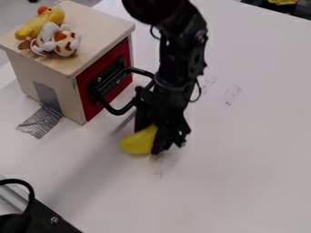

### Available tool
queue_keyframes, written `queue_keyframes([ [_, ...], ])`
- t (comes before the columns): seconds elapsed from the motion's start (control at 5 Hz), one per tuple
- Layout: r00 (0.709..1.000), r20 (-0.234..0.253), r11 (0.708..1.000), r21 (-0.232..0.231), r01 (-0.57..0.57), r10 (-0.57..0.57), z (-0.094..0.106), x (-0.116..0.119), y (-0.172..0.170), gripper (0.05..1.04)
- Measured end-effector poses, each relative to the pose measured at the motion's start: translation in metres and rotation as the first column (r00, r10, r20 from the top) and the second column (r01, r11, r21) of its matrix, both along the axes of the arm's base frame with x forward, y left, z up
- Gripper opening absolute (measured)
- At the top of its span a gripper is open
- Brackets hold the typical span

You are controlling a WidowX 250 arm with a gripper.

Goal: Move the banana to the top middle of table

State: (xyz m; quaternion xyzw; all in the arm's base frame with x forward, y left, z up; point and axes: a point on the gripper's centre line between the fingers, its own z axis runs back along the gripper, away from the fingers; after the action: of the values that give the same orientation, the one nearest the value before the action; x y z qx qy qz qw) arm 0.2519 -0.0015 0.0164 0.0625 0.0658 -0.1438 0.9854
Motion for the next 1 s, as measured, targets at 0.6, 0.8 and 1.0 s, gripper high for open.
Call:
queue_keyframes([
  [0.6, 0.966, 0.253, 0.994, -0.104, -0.028, 0.054, 0.070, 0.134, -0.012, 0.550],
  [0.8, 0.969, 0.236, 0.993, -0.112, -0.042, 0.068, 0.049, 0.181, -0.007, 0.550],
  [1.0, 0.984, 0.161, 0.993, -0.104, -0.062, 0.079, 0.020, 0.189, 0.004, 0.550],
])
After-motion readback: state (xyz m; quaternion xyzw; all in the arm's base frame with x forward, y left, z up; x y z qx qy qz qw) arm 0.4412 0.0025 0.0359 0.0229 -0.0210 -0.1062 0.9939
